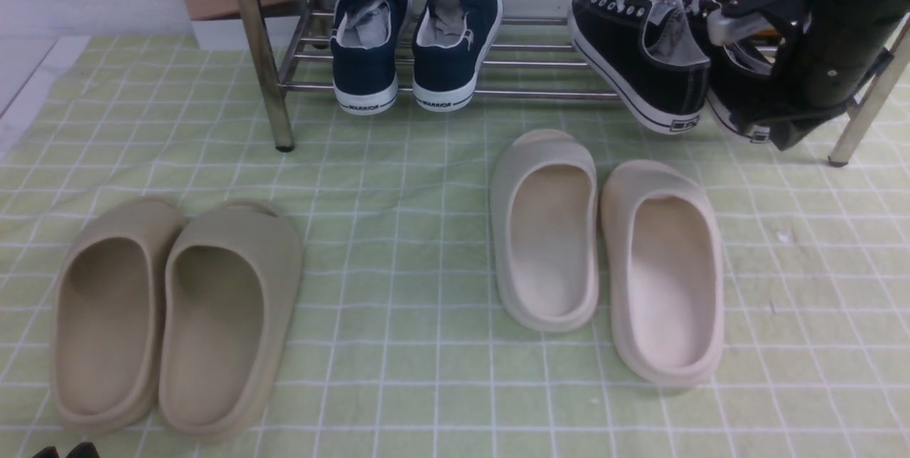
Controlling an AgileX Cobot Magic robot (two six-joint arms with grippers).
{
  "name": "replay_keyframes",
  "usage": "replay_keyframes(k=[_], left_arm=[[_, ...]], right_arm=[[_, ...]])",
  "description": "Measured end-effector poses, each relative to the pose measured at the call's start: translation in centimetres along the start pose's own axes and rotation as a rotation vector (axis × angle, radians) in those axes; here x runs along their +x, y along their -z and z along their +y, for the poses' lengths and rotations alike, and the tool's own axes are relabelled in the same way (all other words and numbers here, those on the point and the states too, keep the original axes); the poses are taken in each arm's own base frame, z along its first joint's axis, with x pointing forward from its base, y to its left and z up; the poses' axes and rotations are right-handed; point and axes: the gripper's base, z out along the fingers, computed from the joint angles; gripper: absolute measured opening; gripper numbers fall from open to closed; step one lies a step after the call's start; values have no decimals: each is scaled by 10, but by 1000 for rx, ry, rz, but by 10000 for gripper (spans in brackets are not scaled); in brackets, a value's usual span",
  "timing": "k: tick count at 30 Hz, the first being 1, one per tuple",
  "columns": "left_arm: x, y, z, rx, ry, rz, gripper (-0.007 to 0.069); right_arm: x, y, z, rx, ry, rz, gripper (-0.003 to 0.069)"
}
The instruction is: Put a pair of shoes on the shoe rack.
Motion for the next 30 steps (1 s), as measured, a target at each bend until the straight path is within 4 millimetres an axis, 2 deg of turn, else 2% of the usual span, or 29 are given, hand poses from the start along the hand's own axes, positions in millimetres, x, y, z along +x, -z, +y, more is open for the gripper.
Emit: replay_keyframes(k=[2,9,19,22,25,26,28,29,30], left_arm=[[0,0,0,0,0,0,218],[0,0,0,0,0,0,218],[0,0,0,0,0,0,218],[0,0,0,0,0,0,218],[0,0,0,0,0,0,218],[0,0,0,0,0,0,218],[0,0,0,0,0,0,218],[0,0,0,0,0,0,218],[0,0,0,0,0,0,218]], right_arm=[[-2,-7,1,4,3,-22,-3],[-12,-8,-2,32,6,-133,-2],[-8,-3,-3,43,17,-83,6],[-4,9,-4,39,14,-52,20],[0,35,-5,36,4,-42,55],[1,37,-5,34,3,-38,62],[7,69,-5,17,-19,-31,106],[9,71,-5,12,-24,-21,112],[15,91,-4,-1,-37,-11,133]])
